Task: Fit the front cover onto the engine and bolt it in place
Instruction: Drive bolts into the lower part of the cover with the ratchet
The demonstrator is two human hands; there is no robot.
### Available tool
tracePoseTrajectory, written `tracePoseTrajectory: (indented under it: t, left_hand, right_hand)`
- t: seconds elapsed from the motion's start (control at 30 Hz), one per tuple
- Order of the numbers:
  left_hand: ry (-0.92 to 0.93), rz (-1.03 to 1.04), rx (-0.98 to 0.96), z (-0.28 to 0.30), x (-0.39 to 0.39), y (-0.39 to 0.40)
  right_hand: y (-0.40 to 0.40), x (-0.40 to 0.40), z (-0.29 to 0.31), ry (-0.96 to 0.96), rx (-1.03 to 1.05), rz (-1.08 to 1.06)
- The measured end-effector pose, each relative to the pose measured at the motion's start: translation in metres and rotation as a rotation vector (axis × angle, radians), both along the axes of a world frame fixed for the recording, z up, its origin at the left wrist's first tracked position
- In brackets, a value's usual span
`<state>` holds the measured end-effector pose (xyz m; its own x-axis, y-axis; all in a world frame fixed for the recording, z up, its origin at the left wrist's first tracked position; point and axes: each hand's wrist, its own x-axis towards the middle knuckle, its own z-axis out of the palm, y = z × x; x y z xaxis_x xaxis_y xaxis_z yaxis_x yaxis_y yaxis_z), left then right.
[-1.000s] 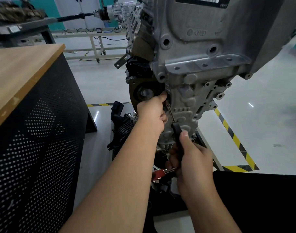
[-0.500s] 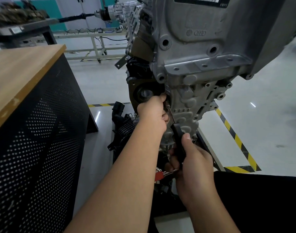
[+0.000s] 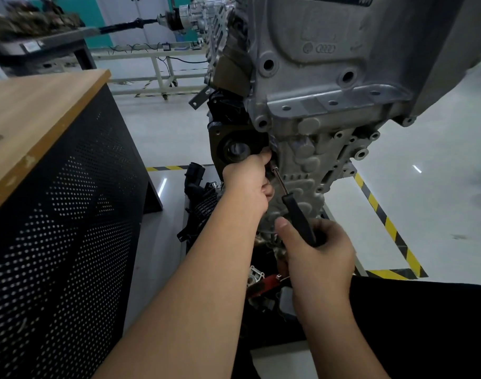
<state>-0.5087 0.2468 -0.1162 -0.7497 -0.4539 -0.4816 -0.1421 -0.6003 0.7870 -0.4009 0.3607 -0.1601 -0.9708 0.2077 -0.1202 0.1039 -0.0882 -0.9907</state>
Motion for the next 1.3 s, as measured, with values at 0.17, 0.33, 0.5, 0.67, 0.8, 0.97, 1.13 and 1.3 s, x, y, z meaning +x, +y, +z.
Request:
tracePoseTrajectory:
  t: [0.17,0.33,0.5,0.67,0.8,0.97,1.13,1.3]
  left_hand:
    - [-0.036,-0.118,-0.101,0.003,0.016,-0.001]
    - [-0.118,-0.390,-0.204,-0.006,0.056,0.018]
    - [0.084,-0.326,-0.085,-0.013,0.074,0.029]
    - [0.168,-0.354,-0.128,-0.019,0.079,0.034]
    - [0.188,-0.321,-0.138,-0.021,0.079,0.033]
    - [0.167,-0.302,-0.161,-0.021,0.075,0.036]
    - [0.226,-0.322,0.274,-0.014,0.082,0.044]
    - [0.243,-0.253,0.377,-0.013,0.084,0.042]
  right_hand:
    - [0.000,0.002,0.007,0.170,0.301,-0.093]
    - [0.003,0.000,0.012,0.268,0.461,-0.037]
    - [0.003,0.015,0.006,0.412,0.480,0.138]
    - [0.010,0.015,-0.008,0.544,0.550,0.252]
    - [0.043,0.011,-0.017,0.659,0.845,0.274]
    - [0.108,-0.021,0.014,1.097,1.203,-0.019]
    - [0.100,-0.023,0.016,1.074,1.244,0.034]
    - [0.071,-0.030,-0.003,0.937,1.165,0.183]
